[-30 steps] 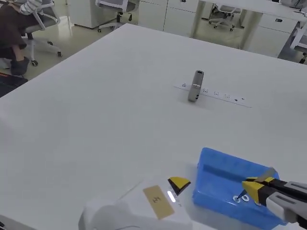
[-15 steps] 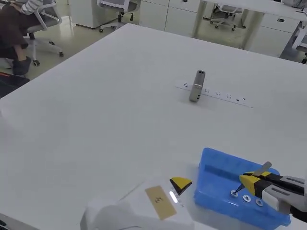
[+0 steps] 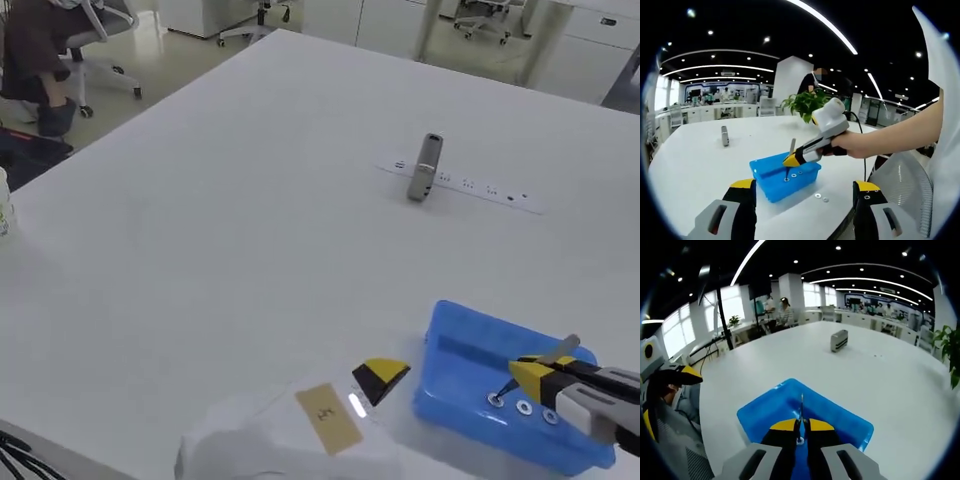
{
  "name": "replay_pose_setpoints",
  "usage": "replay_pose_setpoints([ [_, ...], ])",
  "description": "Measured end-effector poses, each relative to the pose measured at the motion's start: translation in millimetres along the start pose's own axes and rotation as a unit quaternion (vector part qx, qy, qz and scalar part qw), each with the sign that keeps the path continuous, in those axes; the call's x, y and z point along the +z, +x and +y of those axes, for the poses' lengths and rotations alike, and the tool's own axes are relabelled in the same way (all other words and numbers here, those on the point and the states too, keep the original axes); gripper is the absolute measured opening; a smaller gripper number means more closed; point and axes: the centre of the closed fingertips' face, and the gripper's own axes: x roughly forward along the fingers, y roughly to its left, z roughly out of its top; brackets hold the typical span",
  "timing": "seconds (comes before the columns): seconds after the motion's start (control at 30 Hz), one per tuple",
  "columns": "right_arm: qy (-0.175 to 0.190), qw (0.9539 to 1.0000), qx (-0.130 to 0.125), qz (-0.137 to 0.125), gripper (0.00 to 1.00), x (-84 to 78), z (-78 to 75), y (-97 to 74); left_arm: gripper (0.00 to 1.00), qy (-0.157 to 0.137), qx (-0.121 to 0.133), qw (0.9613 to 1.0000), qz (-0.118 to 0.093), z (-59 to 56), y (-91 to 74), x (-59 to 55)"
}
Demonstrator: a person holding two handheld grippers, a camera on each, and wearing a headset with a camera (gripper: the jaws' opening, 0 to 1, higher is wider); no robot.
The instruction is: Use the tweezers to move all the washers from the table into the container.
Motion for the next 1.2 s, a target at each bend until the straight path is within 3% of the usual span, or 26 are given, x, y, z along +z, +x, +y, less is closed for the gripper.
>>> replay_pose_setpoints([
  [0.17,0.012,0.9997,0.005,-0.018,0.03,8.0,1.1,-7.9,0.8,-0.001,0.003,1.0,0.001,0.8,0.4,-0.2],
  [0.27,0.032,0.999,0.011,-0.03,0.03,14.2,3.5,-14.7,0.8,0.004,0.016,0.9999,0.005,4.6,-0.1,-1.2],
  [0.47,0.038,0.9971,0.029,-0.059,0.03,27.5,11.3,-33.8,0.8,0.005,0.04,0.9991,0.011,12.5,-1.2,-2.9],
  [0.67,0.03,0.9952,0.049,-0.079,0.03,33.6,21.5,-51.6,0.82,-0.018,0.053,0.9974,-0.046,17.1,-7.4,16.9],
  [0.73,0.028,0.9944,0.058,-0.084,0.03,34.3,27.5,-58.4,0.85,-0.017,0.057,0.9967,-0.056,17.8,-8.2,20.5],
  [1.0,0.015,0.9919,0.092,-0.086,0.03,24.1,44.5,-80.0,0.85,-0.006,0.082,0.9957,-0.043,24.7,-8.4,16.7],
  [1.2,0.015,0.9913,0.107,-0.075,0.03,7.2,47.4,-87.5,0.85,0.001,0.093,0.9952,-0.031,27.4,-8.5,13.2],
])
